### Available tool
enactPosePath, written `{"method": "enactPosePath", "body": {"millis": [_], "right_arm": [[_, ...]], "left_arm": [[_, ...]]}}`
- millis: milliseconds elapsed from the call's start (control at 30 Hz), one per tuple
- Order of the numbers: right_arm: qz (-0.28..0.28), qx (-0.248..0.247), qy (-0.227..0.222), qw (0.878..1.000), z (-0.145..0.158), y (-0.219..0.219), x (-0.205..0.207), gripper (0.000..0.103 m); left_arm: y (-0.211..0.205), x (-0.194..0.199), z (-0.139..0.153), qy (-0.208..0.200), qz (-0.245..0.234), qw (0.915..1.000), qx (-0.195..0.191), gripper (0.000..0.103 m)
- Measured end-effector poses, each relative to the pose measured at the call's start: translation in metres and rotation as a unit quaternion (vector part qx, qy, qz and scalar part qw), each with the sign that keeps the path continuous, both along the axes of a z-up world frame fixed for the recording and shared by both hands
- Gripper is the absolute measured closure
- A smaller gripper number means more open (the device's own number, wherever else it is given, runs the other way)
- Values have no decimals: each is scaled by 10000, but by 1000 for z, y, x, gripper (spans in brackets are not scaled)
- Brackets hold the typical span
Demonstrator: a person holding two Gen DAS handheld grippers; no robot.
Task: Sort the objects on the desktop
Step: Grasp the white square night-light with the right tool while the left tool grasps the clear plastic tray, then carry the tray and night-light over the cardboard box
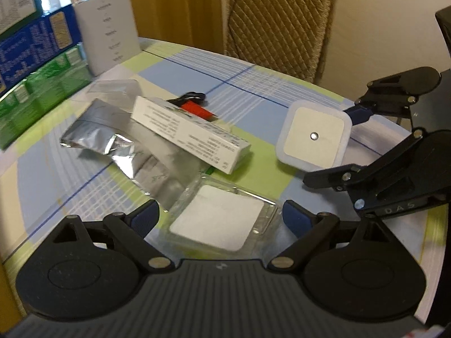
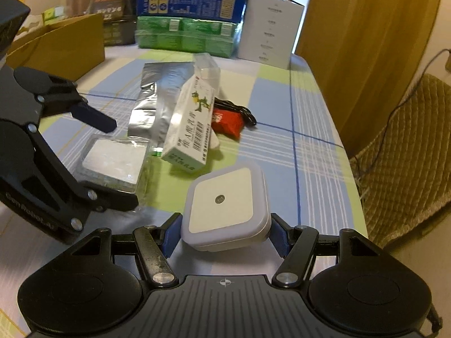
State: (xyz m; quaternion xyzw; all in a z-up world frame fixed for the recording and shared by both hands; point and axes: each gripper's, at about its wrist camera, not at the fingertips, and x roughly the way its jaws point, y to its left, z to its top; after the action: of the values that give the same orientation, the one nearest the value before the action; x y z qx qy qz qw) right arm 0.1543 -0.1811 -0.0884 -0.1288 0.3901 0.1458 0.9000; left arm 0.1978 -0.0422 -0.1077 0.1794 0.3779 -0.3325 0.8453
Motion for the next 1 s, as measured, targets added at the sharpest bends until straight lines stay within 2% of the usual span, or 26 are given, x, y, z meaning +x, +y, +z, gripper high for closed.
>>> {"method": "enactPosePath", "body": {"millis": [167,233,633,833,1000], "right_arm": [[-156,163,39,9997,1,-5,-2,41],[-213,231,57,9995,1,-5,-3,41],[-508,820,305,9949,8,-3,-25,41],[-650,896,345,9933,14,-3,-42,41],[-758,983,404,9914,21,-5,-56,41]], "left_arm": [[-2,-3,-3,77,-52,10000,29,25],[1,-7,-2,113,58,9999,23,36],[24,-61,6,264,1159,9929,-22,38],[30,-71,12,475,1763,9832,0,39],[35,-78,21,561,2069,9767,-145,39]]}}
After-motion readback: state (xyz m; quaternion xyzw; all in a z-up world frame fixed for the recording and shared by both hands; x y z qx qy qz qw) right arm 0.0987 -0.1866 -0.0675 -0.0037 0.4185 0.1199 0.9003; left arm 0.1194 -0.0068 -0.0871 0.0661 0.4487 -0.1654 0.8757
